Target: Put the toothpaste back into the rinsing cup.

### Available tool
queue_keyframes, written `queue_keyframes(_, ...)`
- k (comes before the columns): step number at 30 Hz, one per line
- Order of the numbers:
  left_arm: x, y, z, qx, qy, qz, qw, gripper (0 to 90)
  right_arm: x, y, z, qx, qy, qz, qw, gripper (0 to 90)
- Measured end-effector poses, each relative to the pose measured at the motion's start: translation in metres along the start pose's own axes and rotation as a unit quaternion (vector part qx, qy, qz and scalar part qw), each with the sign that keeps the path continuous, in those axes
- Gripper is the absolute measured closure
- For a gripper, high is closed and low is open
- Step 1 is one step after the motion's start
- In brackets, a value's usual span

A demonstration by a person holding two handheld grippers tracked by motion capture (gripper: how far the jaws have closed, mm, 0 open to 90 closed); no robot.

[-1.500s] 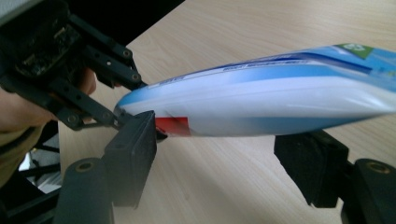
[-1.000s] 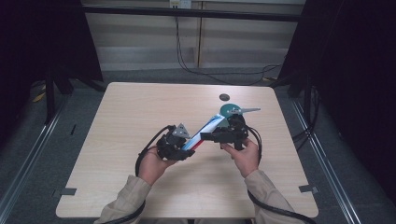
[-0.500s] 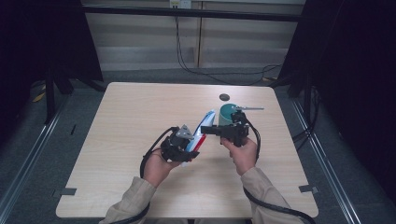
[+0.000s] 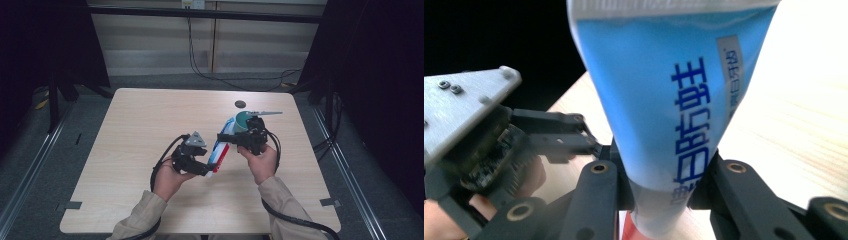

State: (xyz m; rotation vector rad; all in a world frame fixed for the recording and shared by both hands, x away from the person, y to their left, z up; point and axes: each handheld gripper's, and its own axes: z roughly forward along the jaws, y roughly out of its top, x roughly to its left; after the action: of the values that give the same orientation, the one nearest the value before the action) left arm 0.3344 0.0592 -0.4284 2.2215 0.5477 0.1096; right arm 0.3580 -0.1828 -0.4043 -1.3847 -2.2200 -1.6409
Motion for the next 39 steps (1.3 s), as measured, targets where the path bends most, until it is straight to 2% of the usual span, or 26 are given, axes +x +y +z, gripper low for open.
queue_keyframes(2, 0.001, -0.001, -0.001, 0.003, 0.002, 0.001, 1.0000, 31.1, -0.002, 0.003, -0.007, -0.005, 0.002, -0.001, 1.0000, 72.5)
queue_keyframes(3, 0.003, -0.004, -0.002, 0.017, -0.003, 0.007, 0.9998, 29.5, -0.001, 0.005, -0.010, -0.006, -0.003, -0.009, 0.9999, 72.5)
queue_keyframes(4, 0.003, -0.004, -0.002, 0.017, -0.003, 0.007, 0.9998, 28.5, 0.000, 0.007, -0.012, -0.004, -0.005, -0.014, 0.9999, 72.6)
queue_keyframes(6, 0.006, -0.013, -0.001, 0.032, -0.008, 0.006, 0.9994, 26.1, 0.000, 0.010, -0.016, -0.004, -0.013, -0.021, 0.9997, 72.7)
queue_keyframes(11, 0.007, -0.026, 0.000, 0.036, -0.001, -0.001, 0.9993, 21.3, 0.001, 0.014, -0.022, 0.005, -0.023, -0.037, 0.9991, 73.2)
queue_keyframes(12, 0.009, -0.031, 0.001, 0.039, -0.006, -0.006, 0.9992, 20.7, 0.001, 0.015, -0.023, 0.005, -0.024, -0.041, 0.9989, 73.2)
queue_keyframes(15, 0.011, -0.037, 0.000, 0.041, -0.002, -0.009, 0.9991, 18.4, 0.001, 0.016, -0.025, 0.006, -0.023, -0.040, 0.9989, 73.4)
queue_keyframes(17, 0.014, -0.045, -0.001, 0.045, 0.002, -0.019, 0.9988, 18.0, 0.001, 0.018, -0.028, 0.006, -0.026, -0.046, 0.9986, 73.4)
queue_keyframes(22, 0.016, -0.054, -0.002, 0.048, 0.007, -0.017, 0.9987, 16.6, -0.001, 0.019, -0.033, 0.004, -0.027, -0.046, 0.9986, 73.6)
queue_keyframes(23, 0.016, -0.058, -0.002, 0.055, 0.016, -0.010, 0.9983, 16.5, -0.001, 0.019, -0.034, 0.005, -0.027, -0.049, 0.9984, 73.5)
queue_keyframes(24, 0.016, -0.058, -0.002, 0.055, 0.016, -0.010, 0.9983, 16.5, -0.001, 0.019, -0.034, 0.005, -0.027, -0.049, 0.9984, 73.5)
queue_keyframes(25, 0.017, -0.062, -0.002, 0.054, 0.015, -0.019, 0.9982, 16.4, -0.001, 0.020, -0.037, 0.004, -0.030, -0.051, 0.9982, 73.5)
queue_keyframes(28, 0.018, -0.068, -0.002, 0.057, 0.019, -0.021, 0.9980, 15.9, -0.001, 0.021, -0.041, 0.006, -0.032, -0.055, 0.9980, 73.6)
queue_keyframes(32, 0.019, -0.072, -0.002, 0.061, 0.021, -0.020, 0.9977, 15.9, -0.002, 0.023, -0.045, 0.006, -0.035, -0.057, 0.9978, 73.5)
queue_keyframes(35, 0.020, -0.075, -0.003, 0.067, 0.025, -0.012, 0.9974, 16.0, -0.002, 0.024, -0.046, 0.007, -0.036, -0.059, 0.9976, 73.6)
queue_keyframes(39, 0.020, -0.078, -0.003, 0.057, 0.031, -0.018, 0.9977, 15.9, -0.003, 0.025, -0.049, 0.010, -0.040, -0.062, 0.9972, 73.5)
